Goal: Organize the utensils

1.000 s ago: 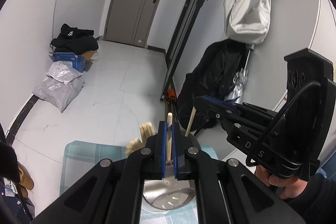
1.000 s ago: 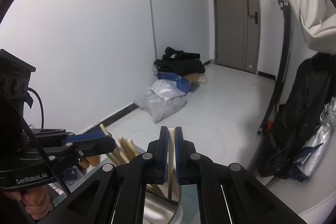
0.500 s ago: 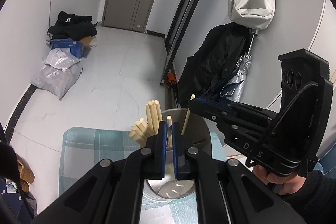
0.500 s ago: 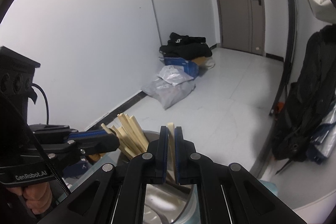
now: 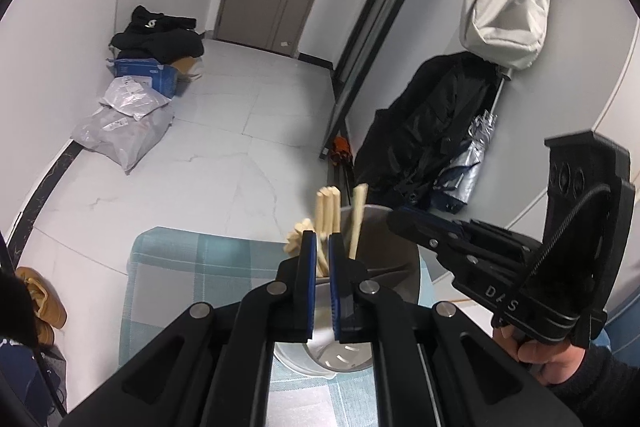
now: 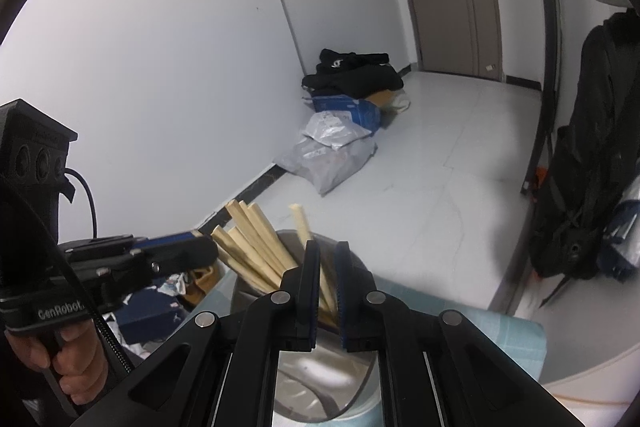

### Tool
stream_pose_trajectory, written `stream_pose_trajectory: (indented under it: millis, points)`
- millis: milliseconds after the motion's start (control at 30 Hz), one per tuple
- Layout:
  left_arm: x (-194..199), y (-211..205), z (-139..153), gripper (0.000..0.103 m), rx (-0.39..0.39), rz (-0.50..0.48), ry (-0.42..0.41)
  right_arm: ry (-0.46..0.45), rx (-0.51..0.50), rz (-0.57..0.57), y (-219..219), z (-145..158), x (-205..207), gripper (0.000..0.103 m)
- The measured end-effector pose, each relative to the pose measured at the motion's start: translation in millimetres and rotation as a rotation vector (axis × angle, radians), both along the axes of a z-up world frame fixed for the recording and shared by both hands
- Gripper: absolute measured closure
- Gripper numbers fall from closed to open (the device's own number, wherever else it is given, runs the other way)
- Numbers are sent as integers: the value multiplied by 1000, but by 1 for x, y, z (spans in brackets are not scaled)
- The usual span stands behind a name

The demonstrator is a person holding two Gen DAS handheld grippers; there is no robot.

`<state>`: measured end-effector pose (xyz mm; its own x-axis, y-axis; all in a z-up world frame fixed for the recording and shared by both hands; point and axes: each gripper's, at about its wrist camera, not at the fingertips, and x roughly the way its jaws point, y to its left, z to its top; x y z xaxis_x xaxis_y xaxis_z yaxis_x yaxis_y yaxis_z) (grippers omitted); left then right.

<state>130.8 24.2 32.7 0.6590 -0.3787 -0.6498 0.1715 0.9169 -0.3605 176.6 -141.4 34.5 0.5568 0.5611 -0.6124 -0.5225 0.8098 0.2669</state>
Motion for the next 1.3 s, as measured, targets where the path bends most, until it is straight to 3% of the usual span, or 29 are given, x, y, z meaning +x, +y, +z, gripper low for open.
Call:
stream_pose_trajectory:
  millis: [67,200,367,467,767,933,1200,1300]
  points:
    - [-3,5,3,100,-1,28,-14,-3,1,-6,-2,2,-2,95]
    - [-9,10,10,86,-12,68,-23,-12,20,-26,-6,10,-8,95]
    - [-20,10,22,77,-2,84,-47,-36,42,-59,-12,24,-23,93]
    - [-31,10,31,60,-5,97,-70,-52,54,-77,-13,33,-37,82]
    - [-67,15,62,47,47,175,-144,-108,96,-120,-18,61,-88,68]
    - [-90,15,75,27,71,204,-203,-162,110,-137,-19,73,-117,61]
    - [-115,16,79,20,98,216,-235,-216,144,-189,-26,81,-161,42]
    - [-124,17,77,20,106,222,-241,-236,154,-209,-30,81,-175,39]
